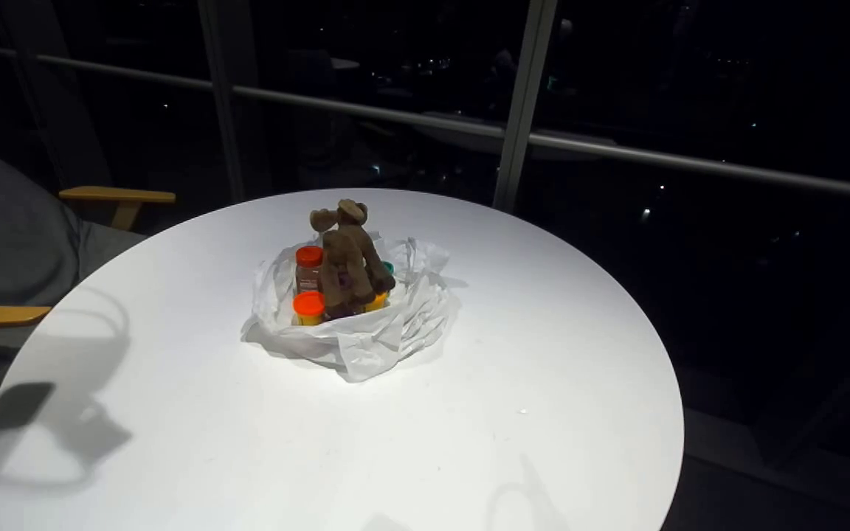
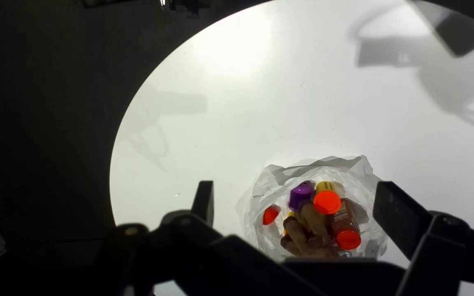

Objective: Take everything out of the plastic bag

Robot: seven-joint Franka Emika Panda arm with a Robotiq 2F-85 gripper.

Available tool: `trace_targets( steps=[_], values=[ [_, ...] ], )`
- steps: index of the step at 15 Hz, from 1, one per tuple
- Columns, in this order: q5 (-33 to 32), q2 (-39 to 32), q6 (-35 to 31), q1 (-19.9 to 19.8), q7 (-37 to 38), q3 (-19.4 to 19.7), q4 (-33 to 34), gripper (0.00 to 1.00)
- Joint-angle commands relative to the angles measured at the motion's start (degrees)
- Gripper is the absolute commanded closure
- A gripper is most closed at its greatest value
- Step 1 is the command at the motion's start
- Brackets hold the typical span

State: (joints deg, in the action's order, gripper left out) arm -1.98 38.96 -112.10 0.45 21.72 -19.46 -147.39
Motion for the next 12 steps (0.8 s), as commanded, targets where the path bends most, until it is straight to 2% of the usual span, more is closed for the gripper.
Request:
trace_targets(
  steps=[1, 5, 6, 8, 12],
  values=[
    [-1.2, -14.6, -4.4, -3.2, 1.7, -5.2, 8.6, 0.00],
    [-6.5, -28.8, -6.9, -6.3, 2.0, -11.2, 16.5, 0.00],
    [-5.0, -21.7, -6.1, 0.1, 2.7, -4.6, 10.5, 0.00],
    [-5.4, -25.1, -6.3, 1.5, 3.0, -3.4, 11.6, 0.00],
    [-5.2, -24.0, -6.2, 2.6, 2.8, -1.9, 11.2, 0.00]
  ],
)
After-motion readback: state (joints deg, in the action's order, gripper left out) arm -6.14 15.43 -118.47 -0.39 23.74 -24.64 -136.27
